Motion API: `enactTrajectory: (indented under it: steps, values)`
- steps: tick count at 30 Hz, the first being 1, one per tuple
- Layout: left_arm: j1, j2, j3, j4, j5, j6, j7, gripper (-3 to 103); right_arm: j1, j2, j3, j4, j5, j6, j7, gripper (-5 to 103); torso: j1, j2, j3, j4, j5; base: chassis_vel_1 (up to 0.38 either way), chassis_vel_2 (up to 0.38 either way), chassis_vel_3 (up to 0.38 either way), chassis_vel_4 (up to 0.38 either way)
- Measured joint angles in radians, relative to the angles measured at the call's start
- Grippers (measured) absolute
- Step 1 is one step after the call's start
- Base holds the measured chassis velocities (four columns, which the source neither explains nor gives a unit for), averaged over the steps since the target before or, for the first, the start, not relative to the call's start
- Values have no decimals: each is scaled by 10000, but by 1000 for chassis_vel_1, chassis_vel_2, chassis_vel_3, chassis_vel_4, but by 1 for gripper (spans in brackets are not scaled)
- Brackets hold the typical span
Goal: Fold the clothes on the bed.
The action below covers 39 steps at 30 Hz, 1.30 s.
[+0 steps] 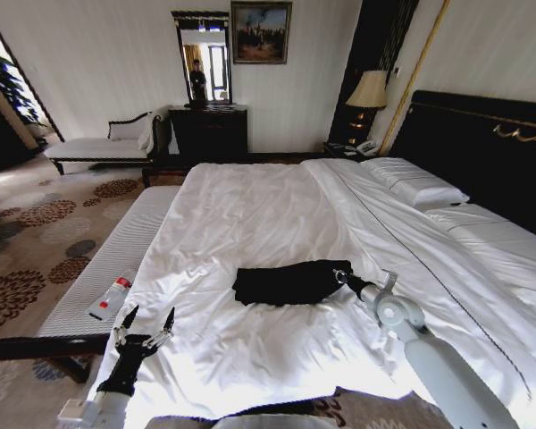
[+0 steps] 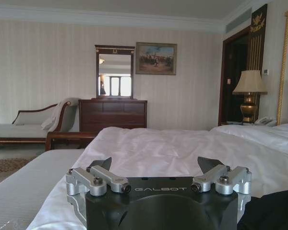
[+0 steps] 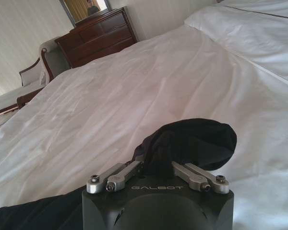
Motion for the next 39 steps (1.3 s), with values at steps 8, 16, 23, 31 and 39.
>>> enactTrajectory:
  steps: [8, 16, 23, 31, 39]
  values:
    - [0, 0, 0, 0, 0, 0, 0, 100, 307, 25, -359, 352, 39, -8, 199, 5, 0, 0, 0, 0, 1, 0, 0, 0, 0]
    - [0, 0, 0, 0, 0, 0, 0, 100, 531, 115, -836, 391, -406, 28, 181, 5, 0, 0, 0, 0, 1, 0, 0, 0, 0]
    - [0, 0, 0, 0, 0, 0, 0, 100, 740, 168, -1092, 378, -515, 70, 171, 5, 0, 0, 0, 0, 1, 0, 0, 0, 0]
    - [0, 0, 0, 0, 0, 0, 0, 100, 904, 247, -1485, 444, -683, 145, 172, 5, 0, -1, 0, 0, 1, 0, 0, 0, 0]
    - [0, 0, 0, 0, 0, 0, 0, 100, 1051, 293, -1821, 577, -736, 168, 174, 5, 0, 0, 0, 1, 0, 0, 0, 0, 0]
